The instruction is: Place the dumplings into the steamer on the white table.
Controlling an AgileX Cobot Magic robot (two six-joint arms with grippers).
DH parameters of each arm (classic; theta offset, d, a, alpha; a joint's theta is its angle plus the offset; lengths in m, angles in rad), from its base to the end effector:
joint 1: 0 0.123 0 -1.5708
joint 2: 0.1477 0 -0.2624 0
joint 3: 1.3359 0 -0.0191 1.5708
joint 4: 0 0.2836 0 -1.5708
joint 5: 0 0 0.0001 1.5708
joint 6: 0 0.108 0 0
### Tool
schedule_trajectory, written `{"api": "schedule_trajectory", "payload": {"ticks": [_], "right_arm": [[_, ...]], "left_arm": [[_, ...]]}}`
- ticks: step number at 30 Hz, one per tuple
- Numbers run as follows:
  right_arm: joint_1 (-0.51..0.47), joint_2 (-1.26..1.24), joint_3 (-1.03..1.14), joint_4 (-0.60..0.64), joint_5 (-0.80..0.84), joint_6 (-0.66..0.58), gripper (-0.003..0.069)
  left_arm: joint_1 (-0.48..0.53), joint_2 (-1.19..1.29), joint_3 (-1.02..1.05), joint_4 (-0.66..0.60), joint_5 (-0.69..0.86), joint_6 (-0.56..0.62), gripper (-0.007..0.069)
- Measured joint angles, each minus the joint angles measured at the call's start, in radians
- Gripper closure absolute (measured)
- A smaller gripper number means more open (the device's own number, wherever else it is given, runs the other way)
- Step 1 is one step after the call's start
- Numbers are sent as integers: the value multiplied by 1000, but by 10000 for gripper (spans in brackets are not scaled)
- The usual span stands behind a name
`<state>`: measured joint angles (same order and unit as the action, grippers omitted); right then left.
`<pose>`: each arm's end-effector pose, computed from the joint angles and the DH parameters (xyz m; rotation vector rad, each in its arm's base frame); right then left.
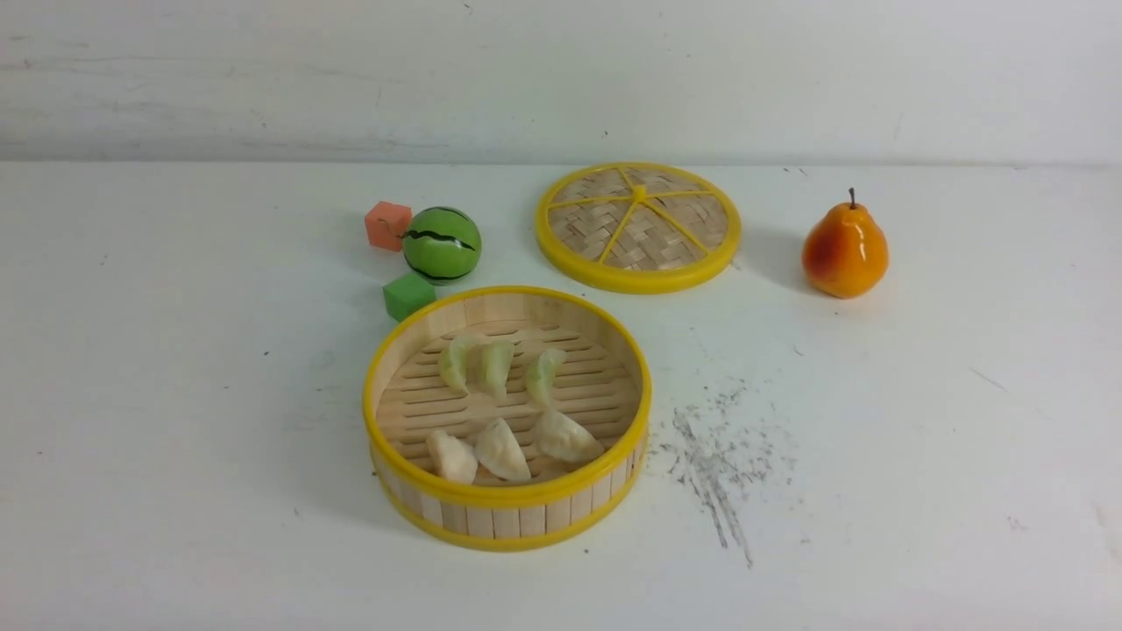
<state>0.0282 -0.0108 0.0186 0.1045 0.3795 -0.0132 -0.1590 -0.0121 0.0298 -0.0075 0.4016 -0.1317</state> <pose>0.1242 0.0077 0.1685 0.0254 1.8702 0.1135 0.1221 -0.0199 0.1619 0.0215 1.9080 -0.2044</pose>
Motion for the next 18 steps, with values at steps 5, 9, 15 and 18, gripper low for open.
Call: {"api": "schedule_trajectory", "payload": {"ticks": [5, 9, 15, 18], "right_arm": [[0, 0, 0, 0, 0, 0, 573], [0, 0, 0, 0, 0, 0, 565], [0, 0, 0, 0, 0, 0, 564], [0, 0, 0, 0, 0, 0, 564]], "left_arm": [[0, 0, 0, 0, 0, 0, 638], [0, 0, 0, 0, 0, -1, 638], [0, 0, 0, 0, 0, -1, 635], [0, 0, 0, 0, 0, -1, 635]]}}
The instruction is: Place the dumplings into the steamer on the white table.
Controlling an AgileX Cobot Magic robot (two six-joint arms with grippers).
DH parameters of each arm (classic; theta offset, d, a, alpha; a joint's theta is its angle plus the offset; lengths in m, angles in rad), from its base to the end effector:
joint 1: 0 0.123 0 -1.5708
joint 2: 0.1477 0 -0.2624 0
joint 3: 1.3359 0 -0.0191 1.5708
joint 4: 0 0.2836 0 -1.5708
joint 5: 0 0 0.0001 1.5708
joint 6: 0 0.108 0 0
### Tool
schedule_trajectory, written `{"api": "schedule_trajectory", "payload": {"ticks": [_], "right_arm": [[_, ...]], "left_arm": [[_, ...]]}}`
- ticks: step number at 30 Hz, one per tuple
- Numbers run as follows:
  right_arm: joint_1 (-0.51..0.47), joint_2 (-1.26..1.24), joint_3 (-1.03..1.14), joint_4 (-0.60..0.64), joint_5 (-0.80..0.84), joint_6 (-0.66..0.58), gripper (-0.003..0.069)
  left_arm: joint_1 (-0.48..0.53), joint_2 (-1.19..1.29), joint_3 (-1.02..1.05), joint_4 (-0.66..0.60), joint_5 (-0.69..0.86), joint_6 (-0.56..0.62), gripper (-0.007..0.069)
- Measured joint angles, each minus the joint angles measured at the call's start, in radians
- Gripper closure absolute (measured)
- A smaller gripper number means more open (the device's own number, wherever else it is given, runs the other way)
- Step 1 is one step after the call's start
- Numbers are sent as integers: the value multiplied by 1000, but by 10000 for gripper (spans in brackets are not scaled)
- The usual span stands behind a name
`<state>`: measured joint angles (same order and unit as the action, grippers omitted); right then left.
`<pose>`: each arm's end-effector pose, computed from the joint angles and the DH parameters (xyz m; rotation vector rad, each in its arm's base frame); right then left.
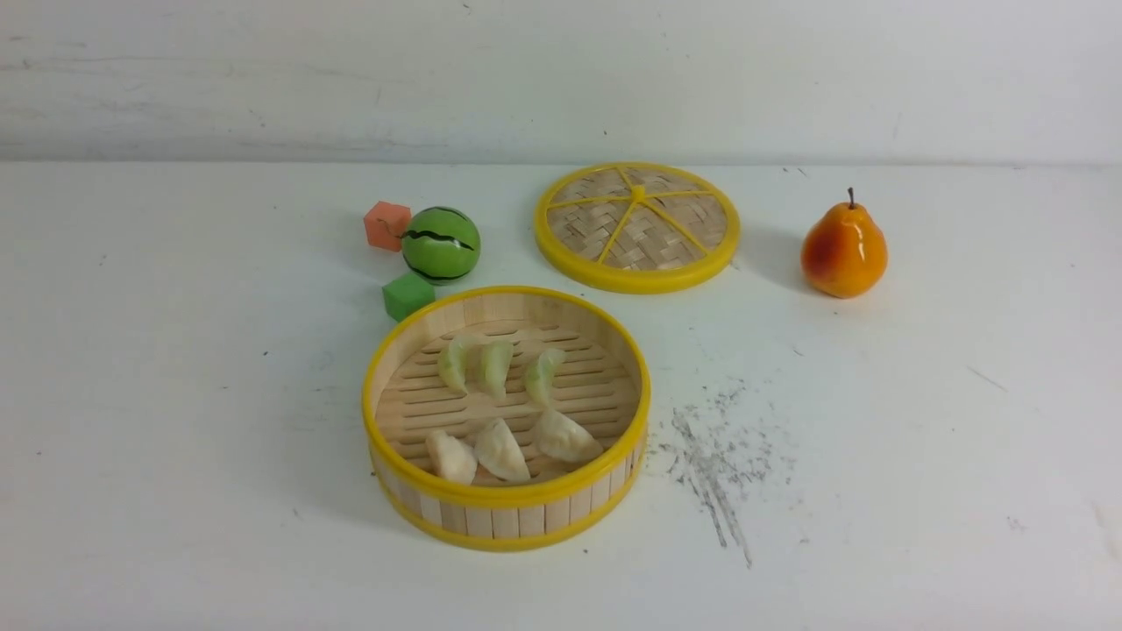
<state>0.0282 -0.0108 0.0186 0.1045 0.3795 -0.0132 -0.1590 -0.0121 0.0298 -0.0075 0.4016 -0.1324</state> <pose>0.1242 0.0077 0.1685 0.0254 1.8702 0.1135 0.1221 -0.0199 0.1619 0.0208 1.9080 -0.2049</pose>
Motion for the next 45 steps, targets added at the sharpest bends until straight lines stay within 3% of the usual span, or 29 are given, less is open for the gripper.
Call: {"api": "schedule_trajectory", "payload": {"ticks": [45], "right_arm": [[0, 0, 0, 0, 0, 0, 512]], "left_arm": [[1, 0, 0, 0, -1, 0, 600]]}}
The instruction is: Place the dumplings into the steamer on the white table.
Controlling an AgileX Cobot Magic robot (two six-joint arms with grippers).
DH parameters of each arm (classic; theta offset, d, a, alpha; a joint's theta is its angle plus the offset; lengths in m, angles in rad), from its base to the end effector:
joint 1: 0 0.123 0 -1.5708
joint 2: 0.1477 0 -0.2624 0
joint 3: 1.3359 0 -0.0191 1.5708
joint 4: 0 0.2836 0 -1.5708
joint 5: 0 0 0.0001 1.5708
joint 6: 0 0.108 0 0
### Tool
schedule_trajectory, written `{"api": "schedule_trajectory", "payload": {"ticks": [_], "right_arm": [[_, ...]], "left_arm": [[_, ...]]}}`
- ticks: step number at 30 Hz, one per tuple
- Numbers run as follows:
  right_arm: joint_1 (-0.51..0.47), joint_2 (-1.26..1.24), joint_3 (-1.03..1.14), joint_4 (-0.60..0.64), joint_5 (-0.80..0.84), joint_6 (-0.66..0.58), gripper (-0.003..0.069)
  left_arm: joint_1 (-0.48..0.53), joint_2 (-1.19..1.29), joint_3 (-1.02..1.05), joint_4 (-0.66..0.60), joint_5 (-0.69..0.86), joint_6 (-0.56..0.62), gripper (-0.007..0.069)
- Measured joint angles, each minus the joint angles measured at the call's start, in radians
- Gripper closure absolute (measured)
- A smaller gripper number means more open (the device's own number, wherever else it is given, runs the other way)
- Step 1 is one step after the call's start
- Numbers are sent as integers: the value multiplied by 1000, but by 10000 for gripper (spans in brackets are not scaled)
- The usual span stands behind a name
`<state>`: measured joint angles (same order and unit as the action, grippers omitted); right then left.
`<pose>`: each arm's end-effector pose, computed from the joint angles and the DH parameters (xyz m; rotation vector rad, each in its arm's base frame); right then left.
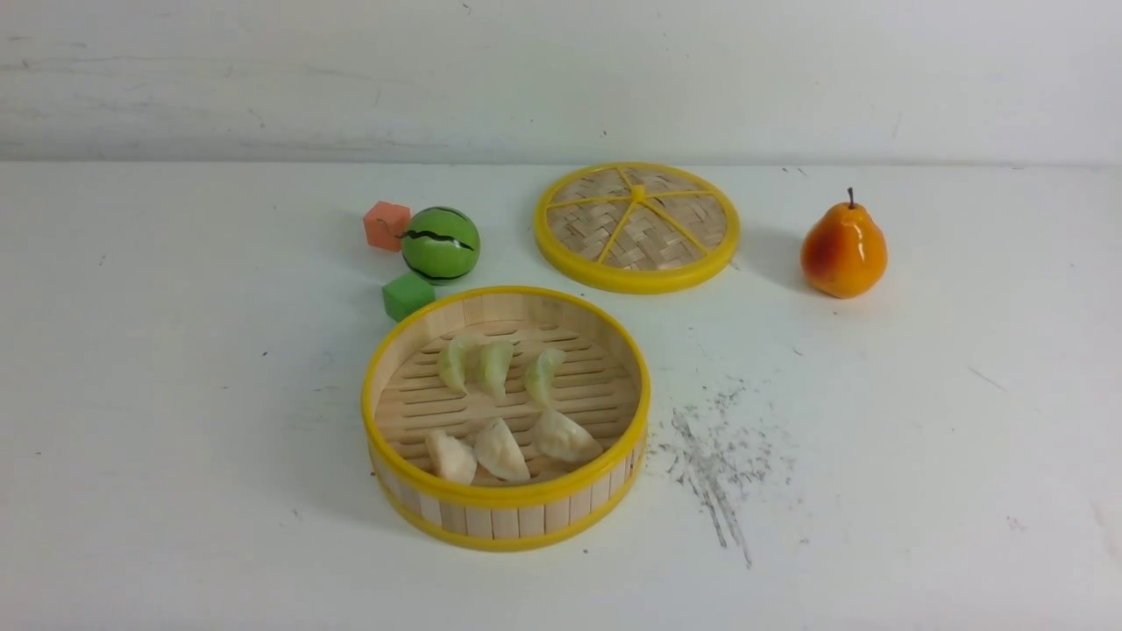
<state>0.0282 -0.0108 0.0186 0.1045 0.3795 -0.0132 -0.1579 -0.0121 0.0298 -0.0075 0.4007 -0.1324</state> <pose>0.1242 0.0077 0.1685 0.0254 1.8702 0.1135 0.1221 -0.0198 0.1620 0.0197 1.9071 -0.2043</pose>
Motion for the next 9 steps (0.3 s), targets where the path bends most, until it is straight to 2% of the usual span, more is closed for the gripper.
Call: {"api": "schedule_trajectory", "payload": {"ticks": [9], "right_arm": [[0, 0, 0, 0, 0, 0, 502]], "left_arm": [[0, 0, 0, 0, 0, 0, 594]]}}
